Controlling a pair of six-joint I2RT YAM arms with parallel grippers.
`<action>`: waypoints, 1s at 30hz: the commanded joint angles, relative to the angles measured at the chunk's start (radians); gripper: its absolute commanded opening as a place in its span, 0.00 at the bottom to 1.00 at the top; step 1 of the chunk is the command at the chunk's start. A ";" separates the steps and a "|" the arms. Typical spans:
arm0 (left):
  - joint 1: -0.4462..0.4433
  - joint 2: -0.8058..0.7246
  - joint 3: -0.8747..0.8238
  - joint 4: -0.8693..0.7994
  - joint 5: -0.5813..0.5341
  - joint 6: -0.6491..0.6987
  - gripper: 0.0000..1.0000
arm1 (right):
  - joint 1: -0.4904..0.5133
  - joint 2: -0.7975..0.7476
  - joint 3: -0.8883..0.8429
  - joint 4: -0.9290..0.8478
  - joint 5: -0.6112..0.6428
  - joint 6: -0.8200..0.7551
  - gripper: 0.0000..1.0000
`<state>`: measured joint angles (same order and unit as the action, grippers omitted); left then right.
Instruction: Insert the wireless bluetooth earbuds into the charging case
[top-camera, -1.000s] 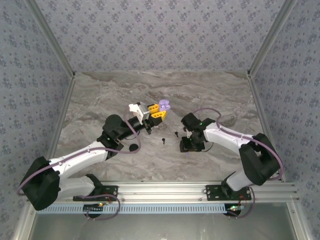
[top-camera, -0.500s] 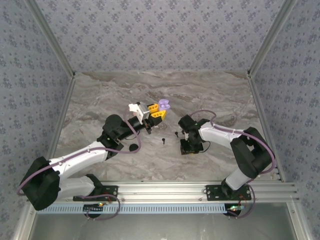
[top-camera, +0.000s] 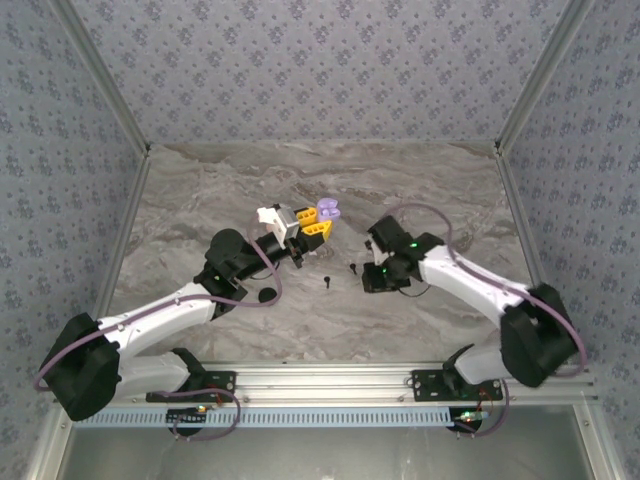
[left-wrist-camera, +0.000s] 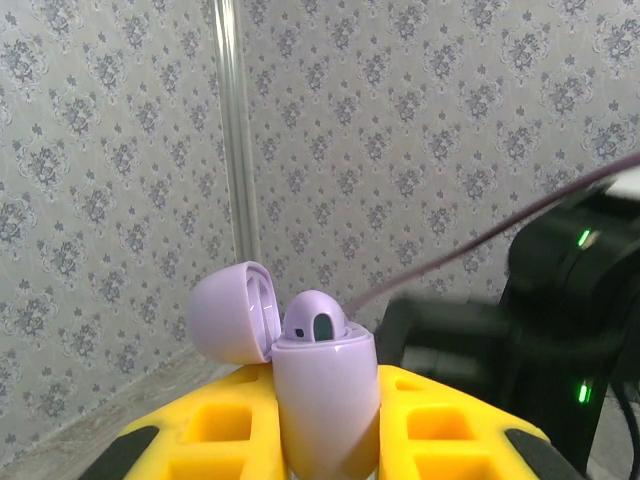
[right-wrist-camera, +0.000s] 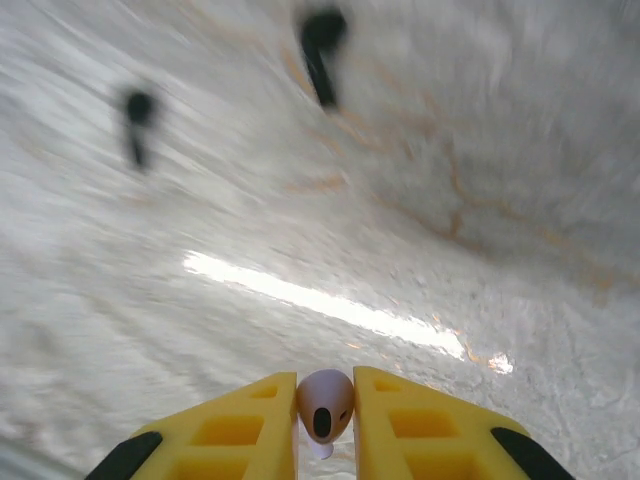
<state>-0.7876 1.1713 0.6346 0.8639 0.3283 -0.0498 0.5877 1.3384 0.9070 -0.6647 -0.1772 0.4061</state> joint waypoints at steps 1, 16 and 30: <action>-0.007 -0.018 0.013 0.060 0.018 -0.013 0.00 | -0.060 -0.161 0.054 0.096 -0.123 -0.038 0.21; -0.006 0.034 0.055 0.139 0.090 -0.098 0.00 | -0.029 -0.370 0.316 0.473 -0.300 -0.037 0.24; -0.007 0.042 0.060 0.167 0.104 -0.130 0.00 | 0.053 -0.301 0.319 0.442 -0.230 -0.099 0.24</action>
<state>-0.7876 1.2137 0.6544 0.9737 0.4126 -0.1661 0.6338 1.0428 1.2163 -0.2134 -0.4294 0.3370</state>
